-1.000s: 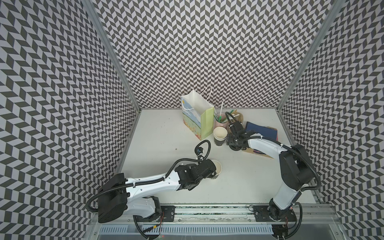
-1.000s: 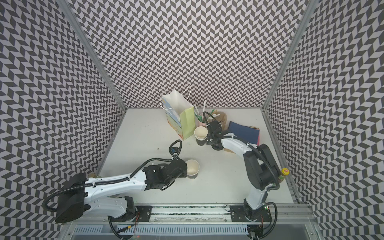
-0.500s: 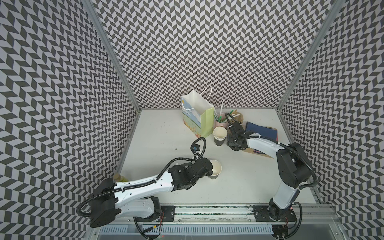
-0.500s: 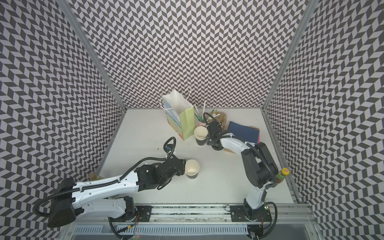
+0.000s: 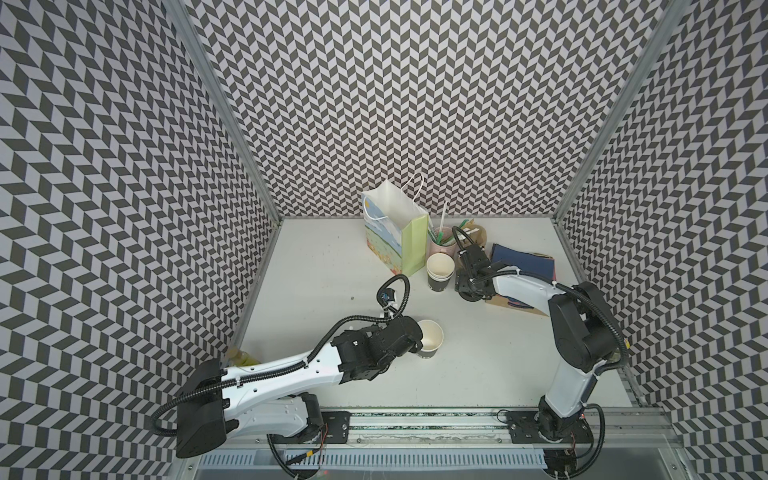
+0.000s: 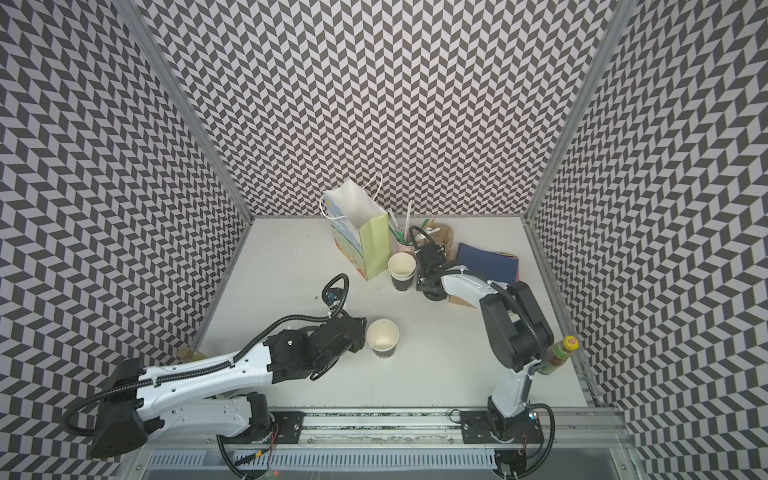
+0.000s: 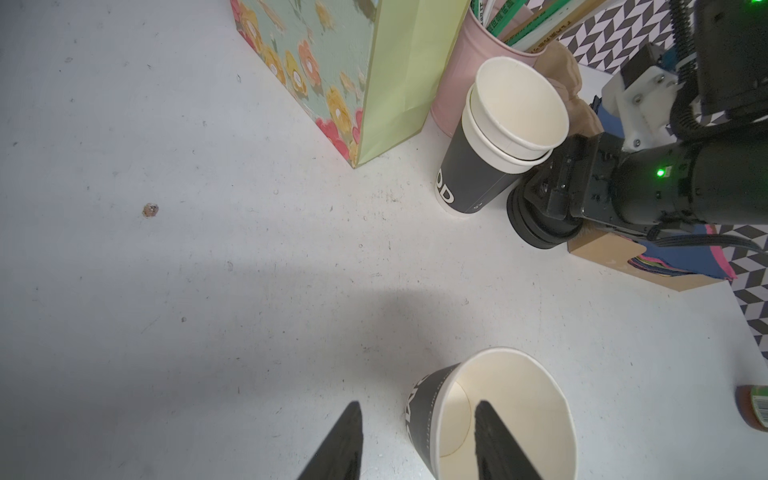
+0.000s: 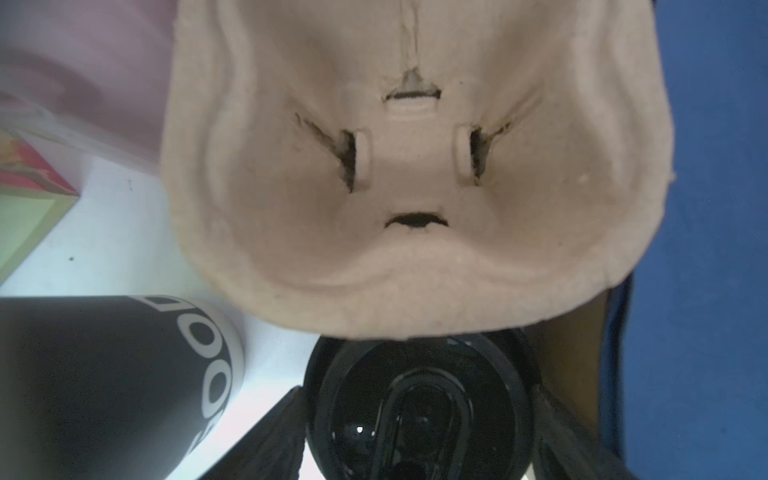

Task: Pack the takeout coffee
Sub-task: 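Lower the right gripper onto the black lid stack and grasp the top lid, then carry the black lid to the cup with the right gripper while the left withdraws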

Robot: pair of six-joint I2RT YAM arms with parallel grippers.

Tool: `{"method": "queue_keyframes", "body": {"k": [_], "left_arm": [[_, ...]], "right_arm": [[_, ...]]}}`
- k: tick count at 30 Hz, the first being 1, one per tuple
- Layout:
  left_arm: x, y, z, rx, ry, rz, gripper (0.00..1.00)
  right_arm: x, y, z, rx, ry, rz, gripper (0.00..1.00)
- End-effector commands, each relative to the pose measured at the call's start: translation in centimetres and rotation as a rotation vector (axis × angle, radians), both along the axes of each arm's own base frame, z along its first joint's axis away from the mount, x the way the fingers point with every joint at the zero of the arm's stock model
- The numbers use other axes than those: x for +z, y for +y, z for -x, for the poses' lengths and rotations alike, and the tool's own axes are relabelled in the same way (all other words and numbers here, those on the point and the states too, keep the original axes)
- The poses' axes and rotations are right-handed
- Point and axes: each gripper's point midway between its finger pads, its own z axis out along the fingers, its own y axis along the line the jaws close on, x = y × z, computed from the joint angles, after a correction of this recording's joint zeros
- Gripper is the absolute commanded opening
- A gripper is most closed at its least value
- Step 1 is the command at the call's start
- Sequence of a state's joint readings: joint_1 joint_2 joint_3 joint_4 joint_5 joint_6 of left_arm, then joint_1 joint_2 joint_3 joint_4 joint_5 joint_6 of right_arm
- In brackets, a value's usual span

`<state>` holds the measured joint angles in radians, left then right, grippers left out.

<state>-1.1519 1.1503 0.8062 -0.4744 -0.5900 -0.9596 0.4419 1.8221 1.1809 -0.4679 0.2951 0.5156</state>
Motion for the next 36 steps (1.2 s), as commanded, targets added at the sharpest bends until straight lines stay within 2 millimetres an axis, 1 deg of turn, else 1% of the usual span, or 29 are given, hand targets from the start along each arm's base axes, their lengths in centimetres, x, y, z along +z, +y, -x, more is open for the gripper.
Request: {"method": "queue_keyframes", "body": {"k": [1, 10, 13, 18, 25, 28, 32, 34, 36], "left_arm": [[1.7, 0.6, -0.3, 0.032, -0.039, 0.000, 0.45], [2.0, 1.2, -0.4, 0.042, -0.050, -0.014, 0.45], [2.1, 1.5, -0.5, 0.051, -0.055, -0.024, 0.46], [2.5, 1.8, -0.5, 0.059, -0.066, -0.026, 0.46], [2.7, 2.0, -0.6, 0.062, -0.075, -0.036, 0.46], [2.7, 2.0, -0.6, 0.060, -0.074, -0.037, 0.47], [2.7, 1.9, -0.6, 0.059, -0.076, -0.037, 0.47], [3.0, 2.0, -0.7, 0.063, -0.082, -0.034, 0.50], [3.1, 1.9, -0.7, 0.056, -0.084, -0.024, 0.50]], "right_arm": [[-0.6, -0.1, -0.2, -0.002, 0.000, -0.006, 0.77], [-0.7, 0.0, 0.2, 0.007, 0.007, -0.008, 0.70], [-0.4, 0.1, 0.5, 0.016, 0.003, -0.018, 0.69], [0.8, 0.1, 1.4, 0.023, -0.023, -0.023, 0.67], [2.5, -0.5, 2.3, 0.018, -0.061, -0.031, 0.67], [3.5, -0.3, 2.4, 0.027, -0.092, -0.047, 0.67], [4.5, -0.2, 2.5, 0.034, -0.110, -0.061, 0.67], [5.1, 0.0, 2.5, 0.039, -0.128, -0.068, 0.67], [5.2, 0.1, 2.5, 0.046, -0.137, -0.076, 0.67]]}}
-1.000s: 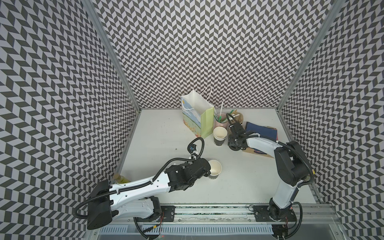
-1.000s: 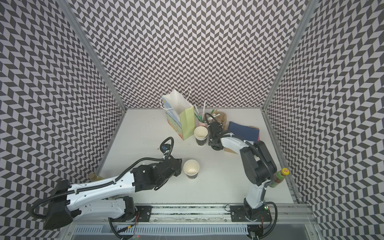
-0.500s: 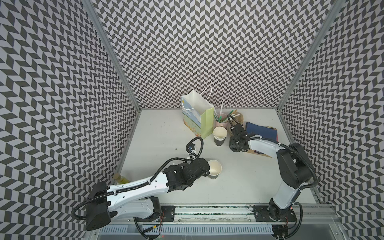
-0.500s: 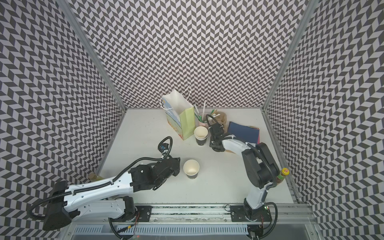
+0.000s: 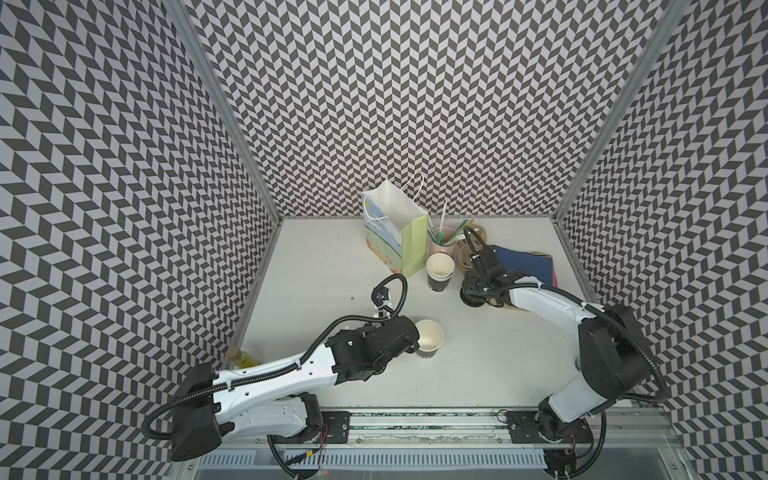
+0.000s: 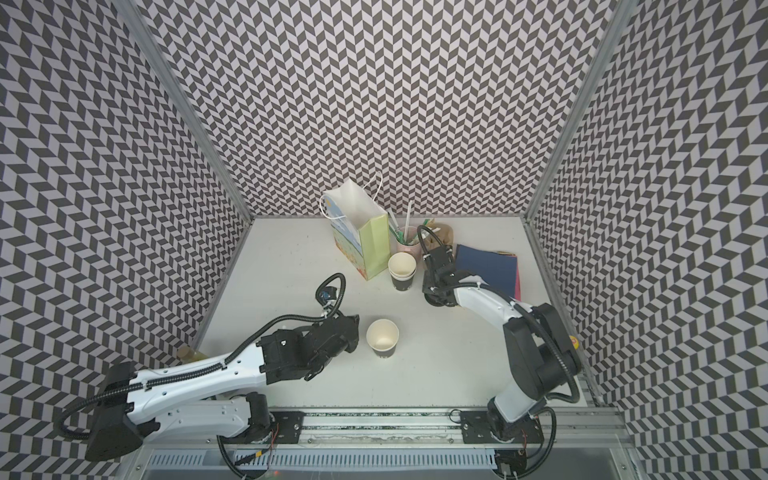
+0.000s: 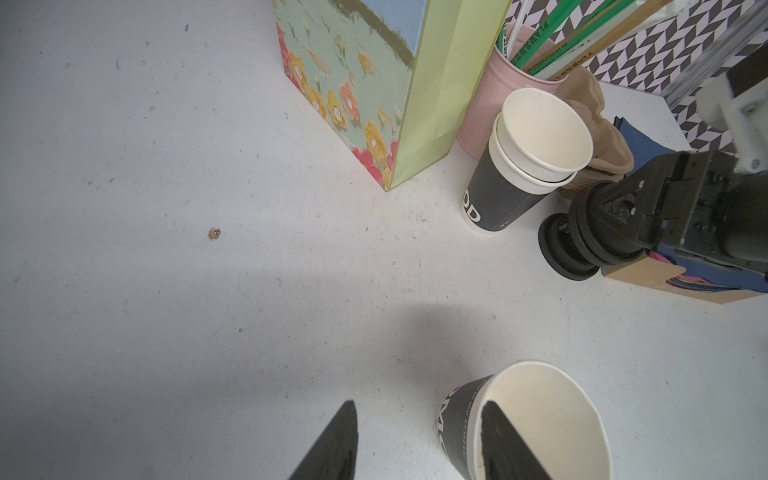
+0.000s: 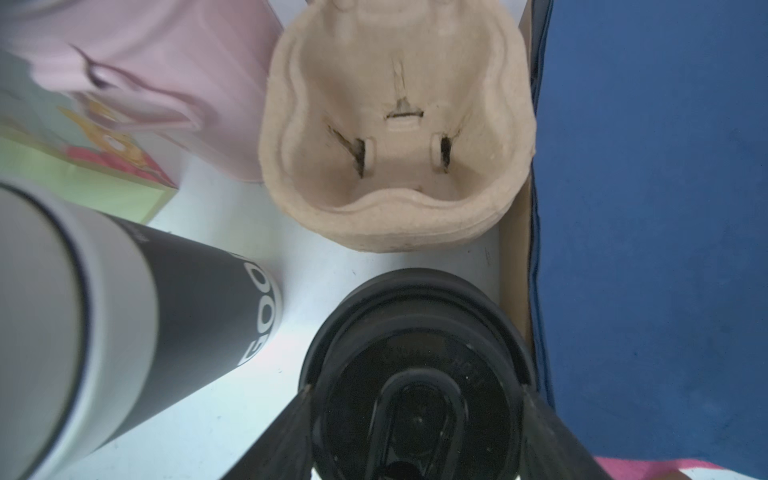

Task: Pack the takeout coffee
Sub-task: 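Carry the black lid to the cup with the right gripper while the left withdraws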

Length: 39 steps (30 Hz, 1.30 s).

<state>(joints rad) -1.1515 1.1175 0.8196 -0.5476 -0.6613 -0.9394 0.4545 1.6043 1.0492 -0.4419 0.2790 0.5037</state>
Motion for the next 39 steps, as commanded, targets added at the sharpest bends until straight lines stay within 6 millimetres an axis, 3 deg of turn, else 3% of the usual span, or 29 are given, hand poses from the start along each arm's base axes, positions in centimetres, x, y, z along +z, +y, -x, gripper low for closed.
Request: {"method": "queue_keyframes", "body": {"k": [1, 4, 11, 20, 31, 34, 39], "left_arm": [[2.1, -0.3, -0.4, 0.006, -0.042, 0.045, 0.50], [2.0, -1.0, -0.3, -0.017, -0.034, 0.067, 0.50], [3.7, -2.5, -0.3, -0.083, -0.071, 0.124, 0.53], [7.6, -4.4, -1.1, -0.170, -0.143, 0.267, 0.57], [11.6, -11.1, -3.8, -0.230, -0.116, 0.398, 0.57], [12.5, -10.6, -4.9, -0.211, -0.127, 0.401, 0.57], [15.0, -5.2, -6.4, -0.141, -0.211, 0.430, 0.57]], "right_arm": [[1.0, 0.7, 0.0, 0.025, -0.034, -0.028, 0.67], [0.8, 1.7, 0.2, 0.064, -0.026, -0.080, 0.67], [0.3, 1.6, 0.4, 0.051, -0.019, -0.075, 0.66], [1.6, 1.6, 0.3, 0.056, -0.057, -0.174, 0.65], [3.2, 0.6, 0.6, 0.029, -0.111, -0.223, 0.64], [4.1, 0.1, 0.8, 0.028, -0.114, -0.192, 0.64], [5.8, 1.4, 1.8, 0.106, -0.114, -0.218, 0.63]]}}
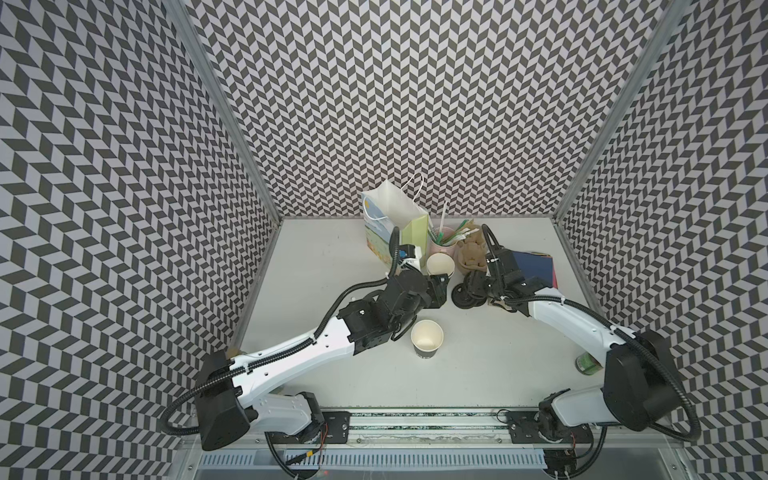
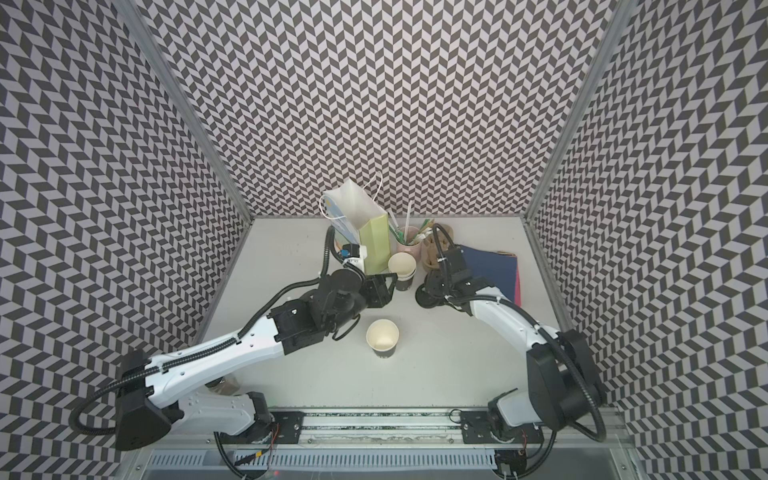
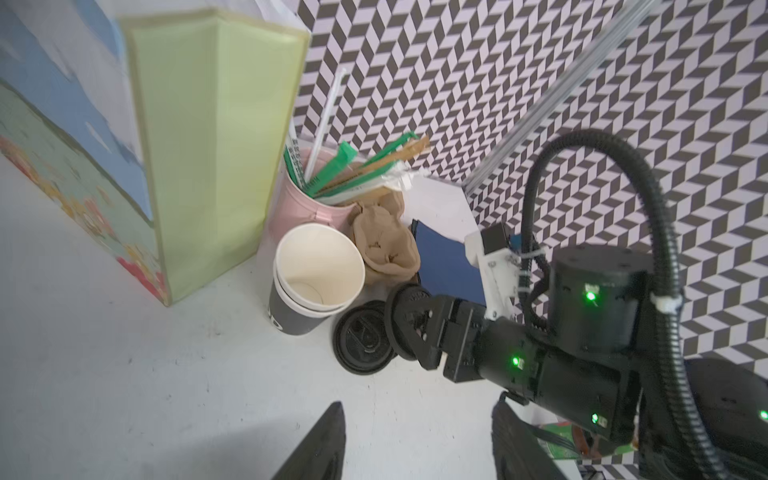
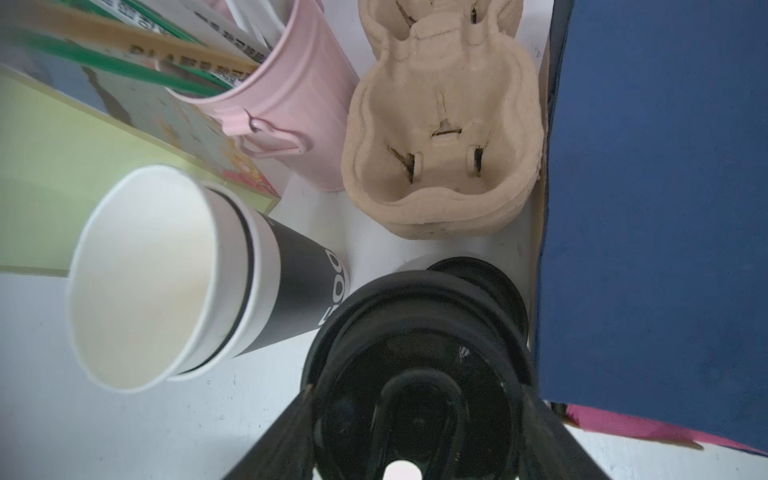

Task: Pack the takeout coffee
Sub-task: 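Carry the black lid to the cup with the right gripper while the left withdraws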

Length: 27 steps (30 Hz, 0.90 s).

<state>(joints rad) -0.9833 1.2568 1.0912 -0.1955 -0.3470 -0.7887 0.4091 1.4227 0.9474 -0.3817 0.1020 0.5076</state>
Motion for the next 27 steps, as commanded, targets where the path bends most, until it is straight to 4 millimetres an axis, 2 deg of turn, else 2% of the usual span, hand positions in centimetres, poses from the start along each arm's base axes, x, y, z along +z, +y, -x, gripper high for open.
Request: {"method": "queue_keyframes", "body": {"k": [1, 5, 8, 11, 14, 17, 20, 23, 27], "left_arm": [[3.3, 4.7, -0.7, 0.066, -0.079, 0.048, 0.57], [3.9, 10.8, -1.2, 0.173, -0.123, -0.045, 0.58], [3.3, 15.1, -1.4, 0.256, -0.132, -0.160, 0.65], [2.4, 18.8, -1.2, 0.339, -0.129, -0.257, 0.67], [1.4, 21.6, -0.8, 0.420, -0.138, -0.309, 0.74], [0.1, 23.2, -0.5, 0.478, -0.140, -0.331, 0.80], [-0.7, 23.8, -0.5, 0.499, -0.131, -0.331, 0.87], [-0.9, 24.3, -0.5, 0.511, -0.124, -0.337, 0.91], [-1.2, 25.3, -0.2, 0.550, -0.129, -0.379, 0.93]], "right_arm": [[3.1, 1.4, 0.5, 0.069, -0.062, -0.033, 0.63], [5.1, 3.7, 2.8, 0.174, -0.099, -0.035, 0.63], [6.0, 5.8, 5.3, 0.263, -0.105, -0.017, 0.62], [6.8, 7.7, 7.8, 0.346, -0.114, -0.024, 0.61], [7.5, 9.5, 10.1, 0.415, -0.121, -0.025, 0.61], [7.6, 11.1, 11.7, 0.473, -0.114, -0.007, 0.61], [7.4, 12.8, 13.1, 0.532, -0.099, 0.024, 0.61], [6.7, 14.4, 14.4, 0.577, -0.075, 0.072, 0.61], [5.0, 15.6, 15.5, 0.606, -0.041, 0.158, 0.62]]}}
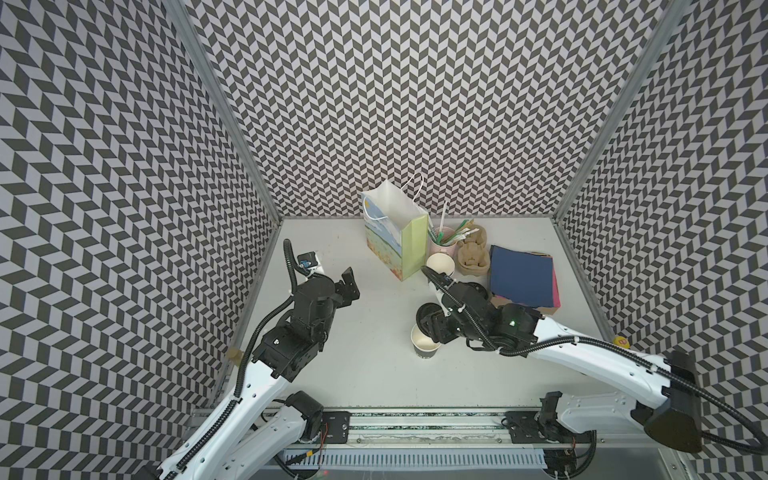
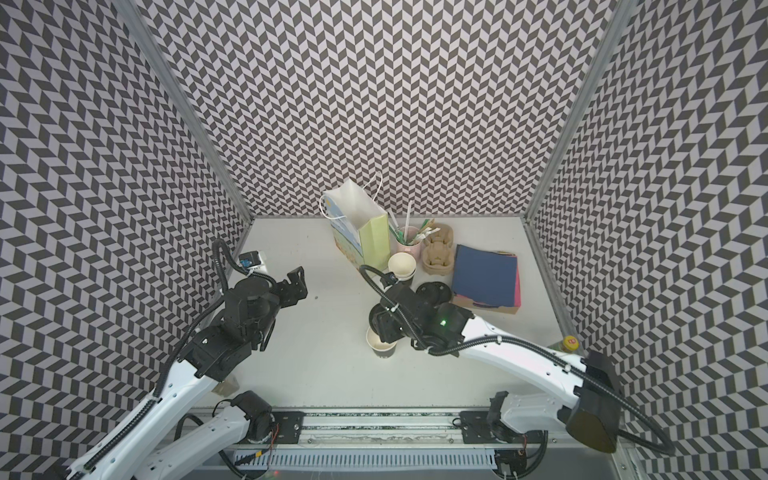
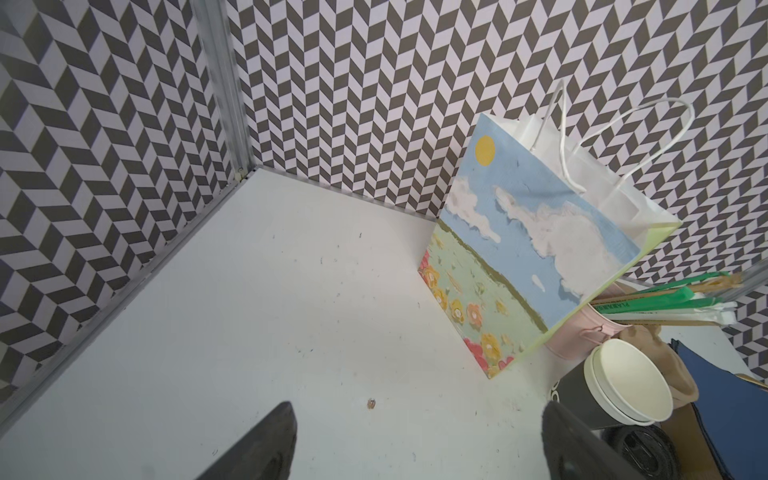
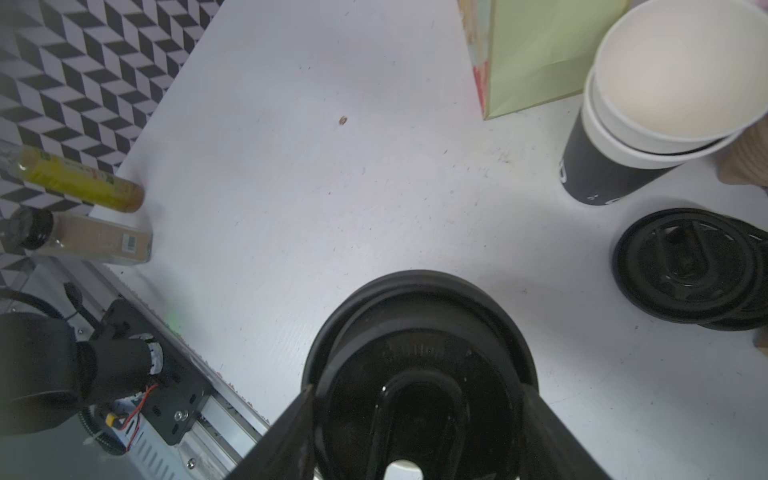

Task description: Pack the takeout coffee

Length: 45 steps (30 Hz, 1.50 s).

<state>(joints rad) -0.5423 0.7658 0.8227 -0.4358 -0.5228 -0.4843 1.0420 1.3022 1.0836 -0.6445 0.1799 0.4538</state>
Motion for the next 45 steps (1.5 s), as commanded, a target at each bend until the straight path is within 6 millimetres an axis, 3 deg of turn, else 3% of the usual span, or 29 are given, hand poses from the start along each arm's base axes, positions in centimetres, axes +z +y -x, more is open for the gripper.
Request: {"method": "queue_keyframes", "body": {"k": [1, 12, 28, 40, 45], "left_arm": [[-0.2, 1.7, 0.5, 0.064, -0.008, -0.050, 0.93], [-0.4, 1.6, 0.7, 0.052, -0.002, -0.056, 0.95], [-0.7, 1.2, 0.6, 0.034, 0.011, -0.065, 0.96], [-1.0, 1.1, 0.4, 0.031, 0.019, -0.070, 0.96], [-1.1, 1.0, 0.4, 0.029, 0.023, -0.074, 0.96]], "right_arm": [[-1.2, -0.1, 0.1, -0.016, -0.011, 0.096, 0.62], [-3.0, 0.7, 0.3, -0.004, -0.017, 0.271, 0.62], [-4.4, 1.4, 0.6, 0.028, 0.017, 0.300, 0.62], [-4.5, 1.6, 0.9, 0.045, 0.030, 0.283, 0.63], [-2.9, 1.5, 0.3, 0.005, -0.009, 0.256, 0.63]]}}
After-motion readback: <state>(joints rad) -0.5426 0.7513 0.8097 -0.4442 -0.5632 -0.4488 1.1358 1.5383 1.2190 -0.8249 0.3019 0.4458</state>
